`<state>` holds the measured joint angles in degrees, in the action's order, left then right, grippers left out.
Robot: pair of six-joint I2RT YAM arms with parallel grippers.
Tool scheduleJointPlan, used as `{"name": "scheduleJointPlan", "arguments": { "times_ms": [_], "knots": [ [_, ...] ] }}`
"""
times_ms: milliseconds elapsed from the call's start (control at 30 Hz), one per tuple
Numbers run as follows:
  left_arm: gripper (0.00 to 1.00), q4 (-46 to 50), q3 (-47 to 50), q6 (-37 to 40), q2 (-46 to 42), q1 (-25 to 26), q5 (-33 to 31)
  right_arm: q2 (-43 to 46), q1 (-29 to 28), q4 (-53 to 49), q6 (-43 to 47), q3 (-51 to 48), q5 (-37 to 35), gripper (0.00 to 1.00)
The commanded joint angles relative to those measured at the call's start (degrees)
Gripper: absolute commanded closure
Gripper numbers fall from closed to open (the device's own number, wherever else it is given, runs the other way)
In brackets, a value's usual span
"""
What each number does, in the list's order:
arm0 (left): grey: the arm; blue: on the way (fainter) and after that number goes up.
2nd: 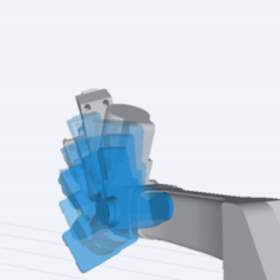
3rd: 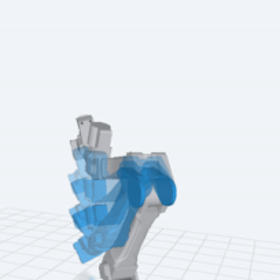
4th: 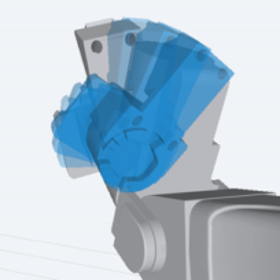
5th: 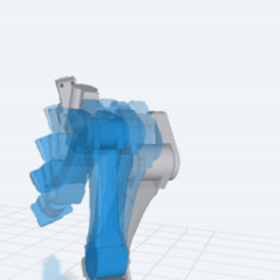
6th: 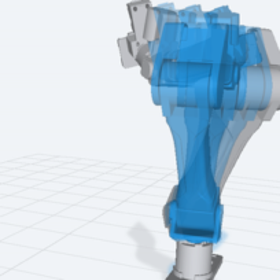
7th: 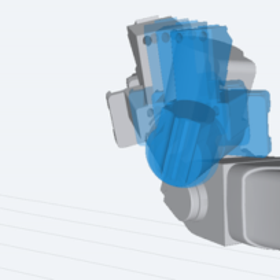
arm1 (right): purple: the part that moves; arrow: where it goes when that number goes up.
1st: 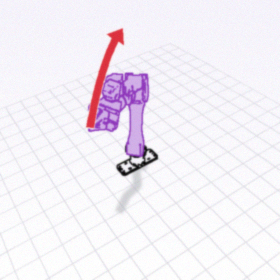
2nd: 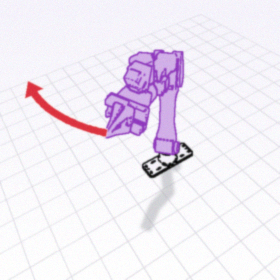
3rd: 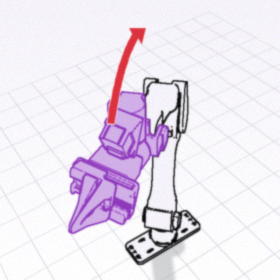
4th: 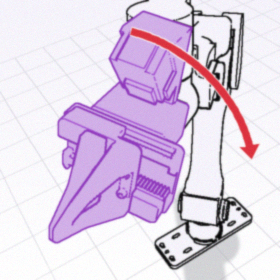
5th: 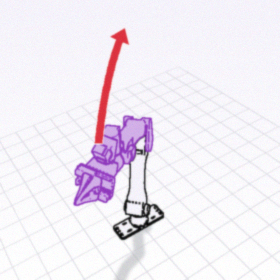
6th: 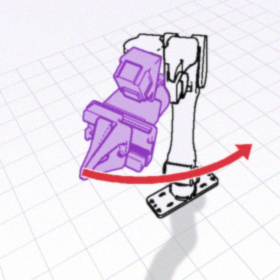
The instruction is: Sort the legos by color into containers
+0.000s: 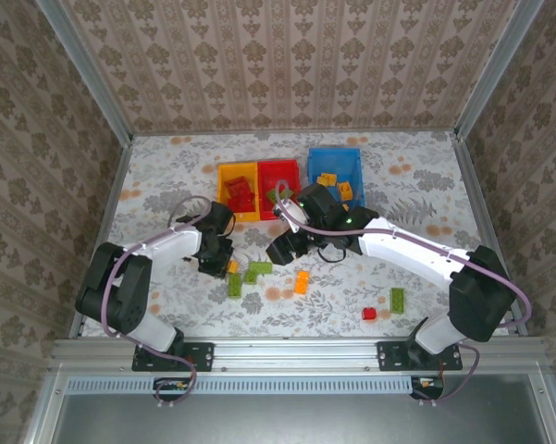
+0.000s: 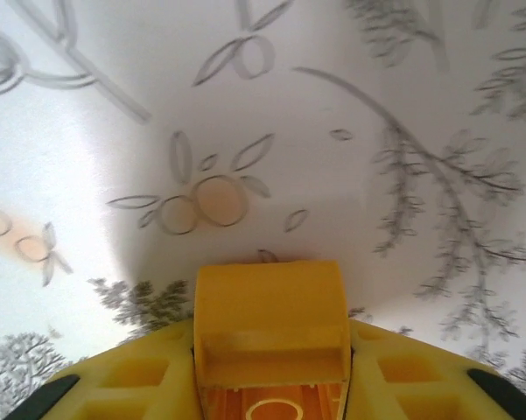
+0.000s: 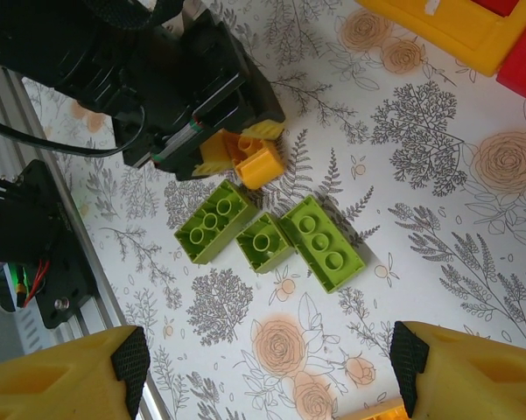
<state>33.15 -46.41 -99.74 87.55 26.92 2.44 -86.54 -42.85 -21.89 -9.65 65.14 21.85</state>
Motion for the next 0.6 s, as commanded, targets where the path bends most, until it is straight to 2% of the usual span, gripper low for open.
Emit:
{"name": "scheduleJointPlan", "arguments": {
  "times_ms": [0, 100, 267, 400, 567],
  "knots": [
    [0.69, -2.99, -1.11, 4.32, -2.37, -0.45, -4.44, 3.49, 0.90, 0.30, -1.62, -0.65, -1.51, 0.24],
    [0.71, -3.80, -6.52, 13.03, -2.57, 0.66, -5.24, 6.46, 4.00, 1.91, -5.38, -2.58, -5.18, 0.25],
    [0.72, -2.82, -20.84, 29.80, 1.06, 8.41, -6.68, 16.73, 14.14, 7.36, -14.37, -8.81, -9.58, 0.25],
    [0.72, -3.35, -31.62, 40.25, 7.63, 15.06, -6.59, 21.35, 20.84, 8.24, -20.45, -12.49, -13.78, 0.24],
    [0.72, -4.75, -46.61, 53.60, 17.58, 21.68, -6.81, 23.47, 27.59, 9.39, -26.48, -15.02, -12.66, 0.24]
  ]
}}
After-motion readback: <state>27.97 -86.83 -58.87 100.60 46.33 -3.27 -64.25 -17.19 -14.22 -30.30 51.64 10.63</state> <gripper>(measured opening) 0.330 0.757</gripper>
